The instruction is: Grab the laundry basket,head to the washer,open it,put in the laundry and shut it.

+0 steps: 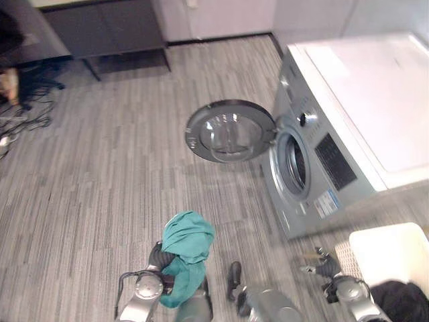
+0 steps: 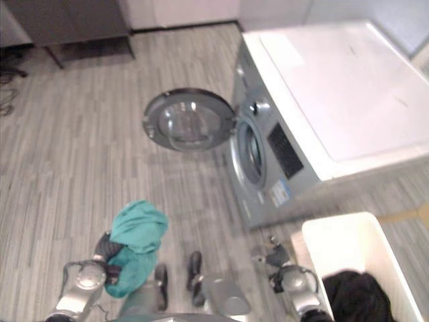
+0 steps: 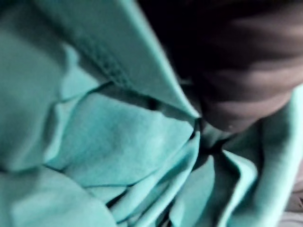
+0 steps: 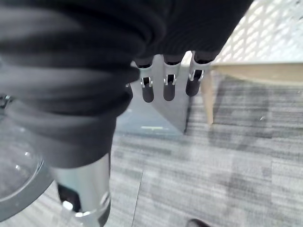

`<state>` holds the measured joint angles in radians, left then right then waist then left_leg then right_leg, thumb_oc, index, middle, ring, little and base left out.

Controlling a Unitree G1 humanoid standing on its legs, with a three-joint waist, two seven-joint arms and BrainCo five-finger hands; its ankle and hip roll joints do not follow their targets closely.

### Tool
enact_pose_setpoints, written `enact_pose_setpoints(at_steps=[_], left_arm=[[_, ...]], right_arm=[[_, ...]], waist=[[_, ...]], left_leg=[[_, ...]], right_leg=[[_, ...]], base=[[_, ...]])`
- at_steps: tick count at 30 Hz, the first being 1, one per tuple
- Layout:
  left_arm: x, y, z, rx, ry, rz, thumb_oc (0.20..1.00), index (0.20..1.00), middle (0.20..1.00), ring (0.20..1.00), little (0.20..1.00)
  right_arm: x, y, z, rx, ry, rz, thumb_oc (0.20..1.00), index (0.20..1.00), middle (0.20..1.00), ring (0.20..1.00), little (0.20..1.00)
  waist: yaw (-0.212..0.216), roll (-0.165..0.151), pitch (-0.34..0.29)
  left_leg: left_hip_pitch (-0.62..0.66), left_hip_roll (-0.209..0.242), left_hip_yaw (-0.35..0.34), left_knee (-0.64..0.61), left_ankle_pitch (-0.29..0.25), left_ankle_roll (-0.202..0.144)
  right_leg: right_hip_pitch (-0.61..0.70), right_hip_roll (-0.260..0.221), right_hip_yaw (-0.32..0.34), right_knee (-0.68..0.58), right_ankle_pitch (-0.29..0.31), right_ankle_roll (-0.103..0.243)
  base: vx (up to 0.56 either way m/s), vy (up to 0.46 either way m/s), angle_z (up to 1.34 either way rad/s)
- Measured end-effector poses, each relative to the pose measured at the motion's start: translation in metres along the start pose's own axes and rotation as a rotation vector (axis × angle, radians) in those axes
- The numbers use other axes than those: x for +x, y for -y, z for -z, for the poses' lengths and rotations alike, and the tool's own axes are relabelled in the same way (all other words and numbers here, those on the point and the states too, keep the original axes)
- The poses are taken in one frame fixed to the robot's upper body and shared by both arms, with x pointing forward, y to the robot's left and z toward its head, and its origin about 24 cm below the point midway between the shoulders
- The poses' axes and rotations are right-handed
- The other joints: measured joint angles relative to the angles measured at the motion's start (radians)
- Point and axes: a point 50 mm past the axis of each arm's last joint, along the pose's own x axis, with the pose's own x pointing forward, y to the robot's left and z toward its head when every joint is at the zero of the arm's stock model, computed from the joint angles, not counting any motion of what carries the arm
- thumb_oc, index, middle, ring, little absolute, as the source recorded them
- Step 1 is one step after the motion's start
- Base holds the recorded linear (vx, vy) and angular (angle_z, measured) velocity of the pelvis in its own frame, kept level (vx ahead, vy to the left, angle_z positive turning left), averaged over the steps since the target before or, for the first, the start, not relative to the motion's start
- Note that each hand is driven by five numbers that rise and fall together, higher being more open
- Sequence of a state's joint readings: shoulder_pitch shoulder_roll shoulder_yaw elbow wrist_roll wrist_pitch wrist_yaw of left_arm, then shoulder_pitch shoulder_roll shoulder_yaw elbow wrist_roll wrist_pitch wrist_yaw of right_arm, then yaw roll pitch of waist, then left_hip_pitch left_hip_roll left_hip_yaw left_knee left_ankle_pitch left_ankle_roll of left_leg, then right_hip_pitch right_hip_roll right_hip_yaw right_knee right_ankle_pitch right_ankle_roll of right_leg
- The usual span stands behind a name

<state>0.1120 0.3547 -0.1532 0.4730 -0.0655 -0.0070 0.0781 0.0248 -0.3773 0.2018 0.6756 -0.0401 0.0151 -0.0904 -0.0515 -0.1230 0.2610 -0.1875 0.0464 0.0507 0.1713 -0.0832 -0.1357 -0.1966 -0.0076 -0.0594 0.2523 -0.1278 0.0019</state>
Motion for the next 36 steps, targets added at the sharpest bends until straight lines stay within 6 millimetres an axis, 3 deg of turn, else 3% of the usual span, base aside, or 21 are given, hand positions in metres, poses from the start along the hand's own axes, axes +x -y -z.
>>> enact_pose_setpoints(at_steps=[1, 2, 3, 4, 5, 6, 7, 8, 13, 14, 17, 18, 19, 21, 22, 23, 26, 27, 29, 32, 36], left_arm=[[0.003, 0.001, 0.0, 0.004, -0.018, 0.006, 0.2, 0.2, 0.2, 0.2, 0.2], [0.001, 0.002, 0.004, 0.005, -0.03, 0.008, 0.2, 0.2, 0.2, 0.2, 0.2], [0.001, -0.001, 0.001, 0.001, -0.011, -0.002, 0.2, 0.2, 0.2, 0.2, 0.2], [0.001, -0.003, 0.002, -0.003, -0.018, -0.012, 0.2, 0.2, 0.2, 0.2, 0.2], [0.003, -0.003, 0.0, -0.003, -0.013, -0.01, 0.2, 0.2, 0.2, 0.2, 0.2], [0.007, -0.002, -0.008, 0.001, 0.011, -0.007, 0.2, 0.2, 0.2, 0.2, 0.2], [0.007, -0.002, -0.008, 0.001, 0.011, -0.007, 0.2, 0.2, 0.2, 0.2, 0.2], [0.013, -0.003, -0.021, 0.003, 0.053, -0.007, 0.2, 0.2, 0.2, 0.2, 0.2], [0.012, 0.005, -0.016, 0.02, 0.038, 0.026, 0.2, 0.2, 0.2, 0.2, 0.2], [0.008, 0.008, -0.007, 0.023, 0.008, 0.037, 0.2, 0.2, 0.2, 0.2, 0.2], [0.009, 0.008, -0.008, 0.02, 0.012, 0.035, 0.2, 0.2, 0.2, 0.2, 0.2], [0.009, 0.007, -0.009, 0.012, 0.012, 0.03, 0.2, 0.2, 0.2, 0.2, 0.2], [0.008, 0.004, -0.007, -0.004, 0.007, 0.021, 0.2, 0.2, 0.2, 0.2, 0.2], [0.012, -0.002, -0.013, -0.023, 0.02, -0.009, 0.2, 0.2, 0.2, 0.2, 0.2], [0.013, -0.005, -0.016, -0.029, 0.03, -0.023, 0.2, 0.2, 0.2, 0.2, 0.2], [0.014, -0.01, -0.014, -0.04, 0.023, -0.06, 0.2, 0.2, 0.2, 0.2, 0.2], [0.016, -0.014, -0.015, -0.037, 0.02, -0.083, 0.2, 0.2, 0.2, 0.2, 0.2], [0.014, -0.015, -0.012, -0.038, 0.015, -0.087, 0.2, 0.2, 0.2, 0.2, 0.2], [0.013, -0.013, -0.011, -0.036, 0.012, -0.075, 0.2, 0.2, 0.2, 0.2, 0.2], [0.004, -0.011, 0.007, -0.033, -0.037, -0.061, 0.2, 0.2, 0.2, 0.2, 0.2], [0.001, -0.006, 0.013, -0.027, -0.058, -0.037, 0.2, 0.2, 0.2, 0.2, 0.2]], right_arm=[[0.0, 0.0, 0.004, -0.005, -0.016, 0.001, 1.0, 1.0, 1.0, 1.0, 1.0], [-0.001, 0.006, 0.007, -0.007, -0.028, 0.02, 1.0, 1.0, 1.0, 1.0, 1.0], [0.0, 0.007, 0.007, -0.006, -0.031, 0.026, 1.0, 1.0, 1.0, 1.0, 1.0], [0.001, 0.007, 0.007, -0.004, -0.034, 0.028, 1.0, 1.0, 1.0, 1.0, 1.0], [0.001, 0.007, 0.007, -0.005, -0.036, 0.032, 1.0, 1.0, 1.0, 1.0, 1.0], [-0.003, 0.004, 0.017, -0.012, -0.066, 0.022, 1.0, 1.0, 1.0, 1.0, 1.0], [-0.003, 0.004, 0.017, -0.012, -0.066, 0.022, 1.0, 1.0, 1.0, 1.0, 1.0], [-0.005, 0.0, 0.023, -0.015, -0.087, 0.01, 1.0, 1.0, 1.0, 1.0, 1.0], [-0.005, -0.004, 0.03, -0.009, -0.125, 0.001, 1.0, 1.0, 1.0, 1.0, 1.0], [-0.002, 0.0, 0.025, -0.012, -0.109, 0.011, 1.0, 1.0, 1.0, 1.0, 1.0], [0.003, -0.004, 0.013, -0.023, -0.076, -0.008, 1.0, 1.0, 1.0, 1.0, 1.0], [0.005, -0.006, 0.009, -0.033, -0.067, -0.019, 1.0, 1.0, 1.0, 1.0, 1.0], [0.007, -0.006, 0.002, -0.032, -0.043, -0.03, 1.0, 1.0, 1.0, 1.0, 1.0], [0.009, -0.009, -0.006, -0.03, -0.018, -0.037, 1.0, 1.0, 1.0, 1.0, 1.0], [0.011, -0.011, -0.011, -0.026, -0.006, -0.039, 1.0, 1.0, 1.0, 1.0, 1.0], [0.012, -0.017, -0.013, -0.016, -0.005, -0.05, 1.0, 1.0, 1.0, 1.0, 1.0], [0.009, -0.022, -0.003, -0.011, -0.04, -0.062, 1.0, 1.0, 1.0, 1.0, 1.0], [0.007, -0.024, 0.002, -0.003, -0.057, -0.063, 1.0, 1.0, 1.0, 1.0, 1.0], [0.003, -0.027, 0.012, 0.005, -0.087, -0.072, 1.0, 1.0, 1.0, 1.0, 1.0], [0.003, -0.025, 0.018, 0.006, -0.112, -0.064, 1.0, 1.0, 1.0, 1.0, 1.0], [0.003, -0.021, 0.017, 0.024, -0.113, -0.047, 1.0, 1.0, 1.0, 1.0, 1.0]], waist=[[-0.034, 0.002, 0.005], [-0.021, 0.009, -0.001], [-0.009, 0.01, -0.002], [0.007, 0.024, -0.007], [-0.01, 0.032, -0.007], [-0.024, 0.031, -0.009], [-0.024, 0.031, -0.009], [-0.027, 0.022, -0.01], [-0.029, 0.036, -0.024], [-0.044, 0.066, -0.034], [-0.033, 0.073, -0.047], [-0.025, 0.073, -0.048], [-0.013, 0.073, -0.051], [-0.013, 0.057, -0.059], [0.002, 0.057, -0.058], [0.017, 0.057, -0.058], [0.021, 0.052, -0.061], [0.029, 0.053, -0.062], [0.012, 0.053, -0.063], [0.02, 0.057, -0.075], [0.023, 0.071, -0.094]], left_leg=[[-0.013, 0.003, -0.016, 0.007, 0.009, 0.006], [-0.015, -0.007, -0.059, -0.014, 0.025, 0.02], [0.001, -0.026, -0.175, -0.038, 0.043, 0.039], [0.005, -0.025, -0.232, -0.042, 0.05, 0.039], [-0.009, -0.03, -0.25, -0.029, 0.056, 0.043], [-0.038, -0.047, -0.283, -0.034, 0.071, 0.038], [-0.038, -0.047, -0.283, -0.034, 0.071, 0.038], [-0.061, -0.058, -0.282, -0.031, 0.086, 0.05], [0.012, -0.065, -0.246, -0.073, 0.124, 0.106], [0.07, -0.049, -0.223, -0.112, 0.16, 0.134], [0.121, -0.053, -0.132, -0.154, 0.143, 0.14], [0.124, -0.055, -0.104, -0.153, 0.136, 0.151], [0.132, -0.047, -0.068, -0.167, 0.137, 0.151], [0.135, -0.077, -0.002, -0.164, 0.122, 0.174], [0.138, -0.075, 0.031, -0.171, 0.118, 0.18], [0.138, -0.074, 0.064, -0.181, 0.111, 0.187], [0.141, -0.078, 0.1, -0.19, 0.113, 0.181], [0.143, -0.077, 0.096, -0.188, 0.105, 0.171], [0.151, -0.072, 0.062, -0.192, 0.108, 0.158], [0.173, -0.061, 0.056, -0.2, 0.11, 0.15], [0.173, -0.05, 0.049, -0.194, 0.112, 0.15]], right_leg=[[0.05, 0.037, 0.033, -0.038, 0.048, -0.066], [0.072, 0.048, 0.047, -0.073, 0.067, -0.051], [0.122, 0.097, 0.131, -0.132, 0.077, -0.043], [0.142, 0.12, 0.156, -0.149, 0.086, -0.053], [0.165, 0.136, 0.158, -0.172, 0.092, -0.056], [0.182, 0.153, 0.169, -0.182, 0.105, -0.091], [0.182, 0.153, 0.169, -0.182, 0.105, -0.091], [0.189, 0.163, 0.211, -0.191, 0.095, -0.101], [0.244, 0.159, 0.326, -0.211, 0.092, -0.094], [0.257, 0.168, 0.369, -0.203, 0.069, -0.073], [0.173, 0.169, 0.397, -0.037, 0.003, -0.01], [0.152, 0.172, 0.398, -0.006, 0.003, -0.009], [0.127, 0.165, 0.384, 0.051, -0.038, 0.027], [0.089, 0.121, 0.328, 0.09, -0.077, 0.034], [0.068, 0.102, 0.276, 0.102, -0.088, 0.041], [0.021, 0.064, 0.168, 0.113, -0.093, 0.039], [0.007, -0.017, 0.062, 0.071, -0.084, 0.052], [0.02, -0.031, 0.036, 0.045, -0.063, 0.082], [0.056, -0.02, 0.04, -0.007, -0.033, 0.051], [0.078, -0.002, 0.04, -0.012, -0.038, 0.03], [0.082, 0.011, 0.037, -0.012, -0.039, 0.016]], base=[[0.36, 0.148, -0.54], [0.29, 0.117, -1.05], [0.26, 0.099, -1.57], [0.16, 0.066, -1.56], [0.26, 0.116, -0.84], [0.27, 0.155, -0.26], [0.28, 0.156, -0.47], [0.18, 0.14, -0.61], [0.24, 0.25, -0.69], [0.18, 0.219, -0.82], [0.11, 0.167, -0.87], [0.07, 0.138, -1.09], [0.04, 0.089, -1.08], [0.04, 0.073, -0.96], [0.02, 0.032, -1.11], [0.04, 0.015, -1.0], [0.09, -0.014, -0.37], [0.18, -0.048, -0.08], [0.12, -0.043, 0.31], [0.12, -0.054, 0.09], [0.08, -0.038, 0.03]])
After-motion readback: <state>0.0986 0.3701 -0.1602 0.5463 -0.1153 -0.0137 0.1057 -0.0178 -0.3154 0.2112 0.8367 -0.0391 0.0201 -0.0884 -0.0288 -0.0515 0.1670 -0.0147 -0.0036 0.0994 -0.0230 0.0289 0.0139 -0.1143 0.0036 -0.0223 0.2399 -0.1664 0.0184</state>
